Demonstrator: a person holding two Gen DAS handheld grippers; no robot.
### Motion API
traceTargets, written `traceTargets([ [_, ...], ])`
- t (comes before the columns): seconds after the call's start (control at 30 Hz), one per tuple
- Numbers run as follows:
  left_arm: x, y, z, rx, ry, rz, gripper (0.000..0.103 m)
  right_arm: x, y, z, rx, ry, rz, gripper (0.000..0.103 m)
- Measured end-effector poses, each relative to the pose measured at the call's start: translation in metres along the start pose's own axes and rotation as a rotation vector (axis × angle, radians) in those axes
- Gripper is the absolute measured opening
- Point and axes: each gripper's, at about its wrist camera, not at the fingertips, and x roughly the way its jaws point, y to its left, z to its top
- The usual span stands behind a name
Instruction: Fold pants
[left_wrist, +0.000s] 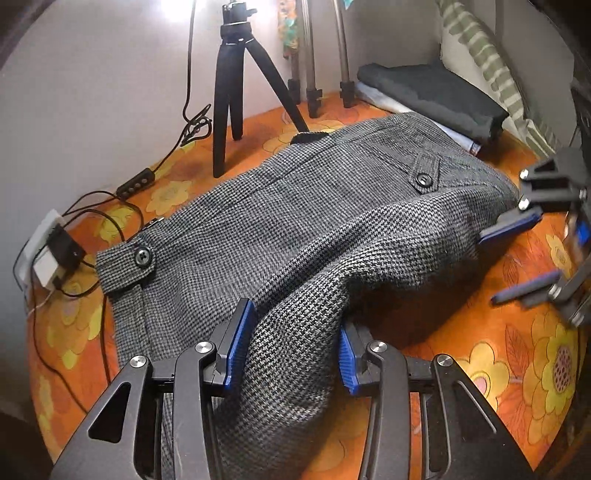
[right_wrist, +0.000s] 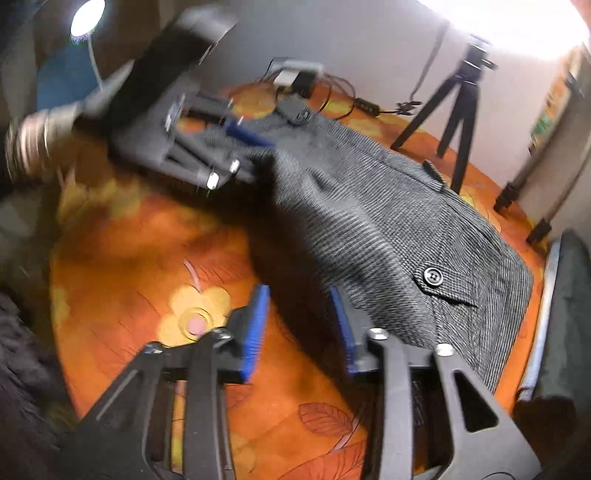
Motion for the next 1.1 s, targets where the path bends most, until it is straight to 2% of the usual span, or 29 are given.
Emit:
traceTargets([
  [0.13, 0.005, 0.010, 0.009, -0.011, 0.009, -0.021, 0.040, 0.015, 0.003, 0.006, -0.048, 0.007, -0.077, 0.041],
  [0.27, 0.001, 0.014, 0.009, -0.020, 0.015, -0.038, 0.042, 0.032, 0.006, 0.013, -0.127, 0.029, -0.141, 0.046],
  [0.37, -0.011, 0.012, 0.000, 0.011, 0.018, -0.034, 0.043, 0.044, 0.008, 0.015, -0.170, 0.057, -0.170, 0.046],
  [0.5, -0.034, 0.018, -0.018, 0.004, 0.015, -0.035, 0.043, 0.053, 0.009, 0.020, -0.199, 0.066, -0.193, 0.044],
  [0.6, -0.054, 0.022, -0.036, -0.014, 0.010, 0.001, 0.043, 0.056, 0.009, 0.021, -0.214, 0.069, -0.225, 0.031],
  [0.63, -0.062, 0.024, -0.044, -0.028, 0.007, 0.025, 0.043, 0.056, 0.009, 0.022, -0.214, 0.068, -0.229, 0.022],
  [0.67, -0.067, 0.023, -0.049, -0.035, 0.004, 0.032, 0.043, 0.055, 0.006, 0.024, -0.205, 0.070, -0.228, 0.014],
  [0.83, -0.074, -0.008, -0.075, -0.009, 0.022, -0.019, 0.043, 0.049, -0.005, 0.033, -0.138, 0.087, -0.173, 0.007],
  [0.93, -0.056, -0.022, -0.077, 0.042, 0.042, 0.041, 0.043, 0.043, -0.010, 0.038, -0.105, 0.086, -0.143, 0.006],
  [1.1, -0.033, -0.013, -0.067, 0.032, 0.048, 0.129, 0.043, 0.024, -0.022, 0.045, -0.045, 0.068, -0.092, 0.006],
])
